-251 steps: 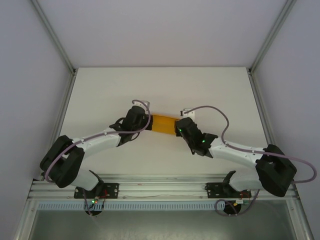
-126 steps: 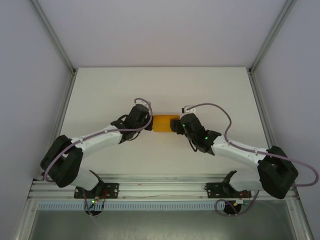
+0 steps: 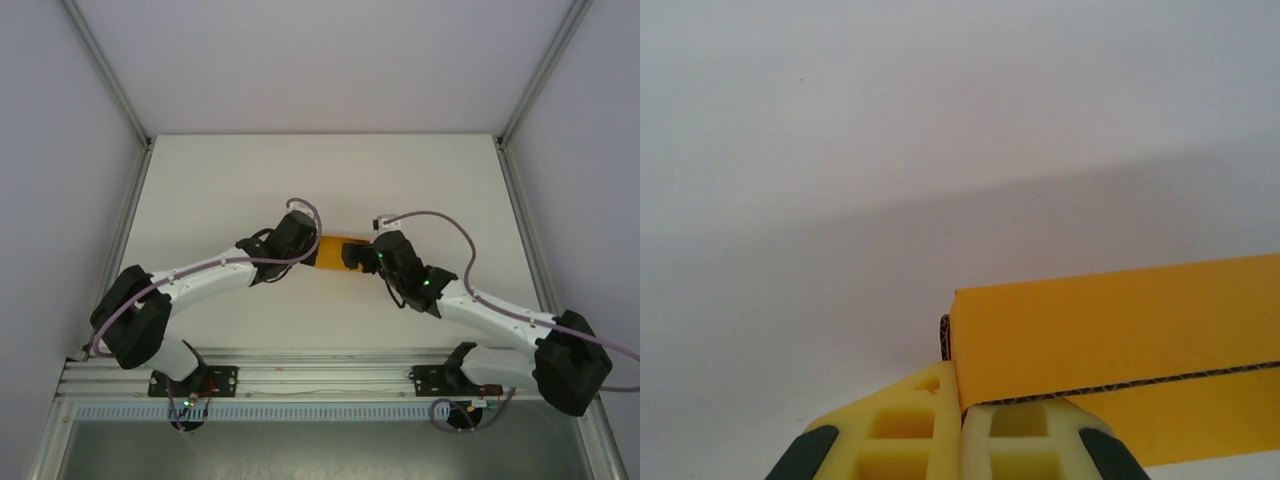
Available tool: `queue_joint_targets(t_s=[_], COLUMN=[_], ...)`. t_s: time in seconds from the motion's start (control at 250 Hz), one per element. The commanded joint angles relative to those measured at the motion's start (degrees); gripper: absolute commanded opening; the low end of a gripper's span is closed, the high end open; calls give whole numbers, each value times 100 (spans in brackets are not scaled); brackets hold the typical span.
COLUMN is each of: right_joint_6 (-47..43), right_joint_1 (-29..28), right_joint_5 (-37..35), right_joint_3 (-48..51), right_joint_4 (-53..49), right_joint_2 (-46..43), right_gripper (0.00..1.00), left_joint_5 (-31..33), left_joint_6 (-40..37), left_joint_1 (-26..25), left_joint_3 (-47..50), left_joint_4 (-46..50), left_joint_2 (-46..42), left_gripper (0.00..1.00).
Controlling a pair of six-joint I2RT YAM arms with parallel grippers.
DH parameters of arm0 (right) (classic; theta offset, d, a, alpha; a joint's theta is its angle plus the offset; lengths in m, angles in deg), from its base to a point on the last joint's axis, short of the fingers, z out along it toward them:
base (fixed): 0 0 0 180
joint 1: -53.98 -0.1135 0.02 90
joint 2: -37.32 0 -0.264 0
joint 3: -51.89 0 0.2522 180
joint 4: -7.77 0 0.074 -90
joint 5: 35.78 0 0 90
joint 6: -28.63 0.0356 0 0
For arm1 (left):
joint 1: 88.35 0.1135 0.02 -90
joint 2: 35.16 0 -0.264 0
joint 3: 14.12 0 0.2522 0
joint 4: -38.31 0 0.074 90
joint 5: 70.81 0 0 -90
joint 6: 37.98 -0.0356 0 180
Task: Assemble paper box
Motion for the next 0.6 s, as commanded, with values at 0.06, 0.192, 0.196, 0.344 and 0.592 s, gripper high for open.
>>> queue_joint_targets(t_s=[0.06, 0.192, 0.196, 0.344, 0.592], right_joint_6=[508, 894, 905, 1109, 1569], right_joint_1=[107, 182, 182, 242, 287], right_joint_5=[-850, -1087, -1086, -1174, -1132], right_joint_3=[-192, -460, -470, -469, -146], right_joint_4=[-209, -685, -690, -862, -1175], right_joint_2=[-22, 119, 119, 283, 380], right_gripper=[95, 92, 92, 89, 87], left_joint_5=[164, 335, 339, 525, 550], left_joint_6=[-69, -106, -112, -195, -248], left_joint_1=[-157, -240, -245, -308, -372], left_joint_3=[-141, -238, -236, -317, -369], left_joint_4=[886, 979, 983, 1087, 1057], left_joint_2=[197, 220, 223, 247, 282], left_gripper=[0, 0, 0, 0, 0])
